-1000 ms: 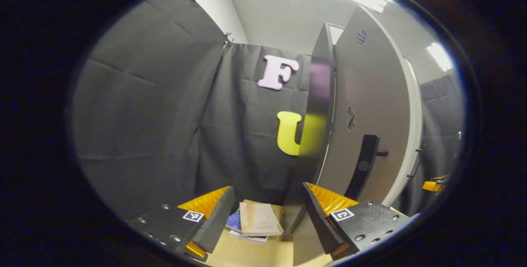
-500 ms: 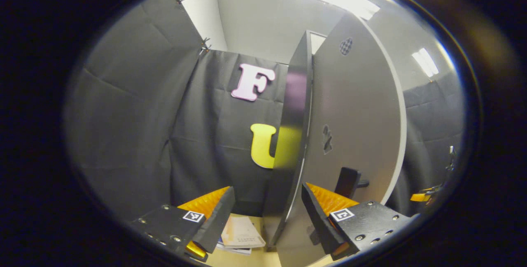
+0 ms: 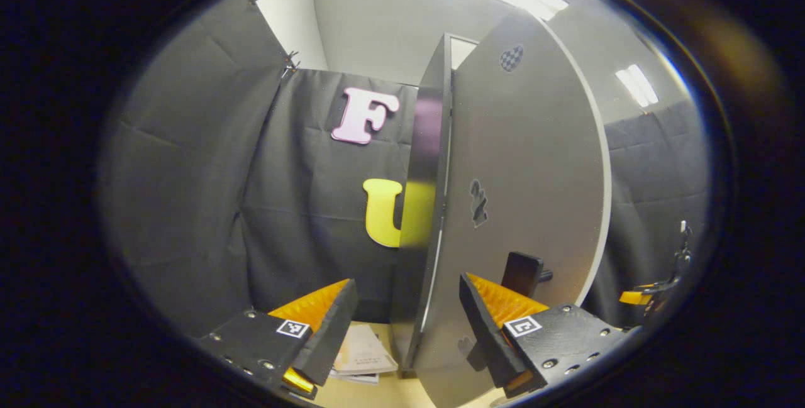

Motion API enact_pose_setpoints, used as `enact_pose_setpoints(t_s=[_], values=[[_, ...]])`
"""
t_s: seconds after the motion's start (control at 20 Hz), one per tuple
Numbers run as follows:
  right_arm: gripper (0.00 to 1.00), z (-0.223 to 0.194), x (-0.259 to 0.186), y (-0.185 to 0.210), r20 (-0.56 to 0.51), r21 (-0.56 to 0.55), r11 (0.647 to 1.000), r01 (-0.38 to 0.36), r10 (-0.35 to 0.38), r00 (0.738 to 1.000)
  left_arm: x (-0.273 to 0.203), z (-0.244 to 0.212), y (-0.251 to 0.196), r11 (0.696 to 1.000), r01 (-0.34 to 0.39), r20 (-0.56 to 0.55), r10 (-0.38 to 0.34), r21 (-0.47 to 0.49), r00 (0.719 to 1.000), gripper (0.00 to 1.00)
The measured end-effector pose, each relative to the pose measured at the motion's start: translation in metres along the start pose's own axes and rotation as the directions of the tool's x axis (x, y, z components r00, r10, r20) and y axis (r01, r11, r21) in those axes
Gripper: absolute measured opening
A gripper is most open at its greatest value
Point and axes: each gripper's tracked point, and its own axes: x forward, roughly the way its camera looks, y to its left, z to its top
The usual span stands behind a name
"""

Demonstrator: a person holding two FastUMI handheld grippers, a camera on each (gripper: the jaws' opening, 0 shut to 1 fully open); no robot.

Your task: Grasp the bottle in the cabinet with the left hand and place it on the coaster, then close the right door with the right hand and the left door with the left hand.

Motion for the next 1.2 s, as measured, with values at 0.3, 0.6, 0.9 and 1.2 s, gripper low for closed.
enact_pose_setpoints(t_s=[0.3, 0.6, 0.9, 1.2], values=[[0.95, -0.004, -0.002, -0.001, 0.000, 0.009, 1.000, 0.006, -0.006, 1.000, 0.004, -0.005, -0.034, 1.000, 0.022, 0.002, -0.022, 0.023, 1.000, 0.96], [0.95, -0.007, -0.006, -0.008, 0.004, 0.007, 1.000, 0.024, -0.024, 1.000, 0.003, 0.003, -0.052, 0.989, -0.037, 0.013, 0.036, 0.145, 0.999, 1.00], [0.96, -0.011, -0.008, -0.009, 0.003, 0.015, 0.999, 0.033, -0.033, 0.999, 0.017, -0.002, -0.084, 0.976, -0.009, 0.018, 0.005, 0.219, 1.000, 1.00], [0.95, -0.004, -0.010, -0.020, 0.028, 0.001, 0.997, 0.078, -0.078, 0.997, 0.050, -0.023, -0.120, 0.990, 0.045, 0.000, -0.045, 0.135, 0.999, 1.00]])
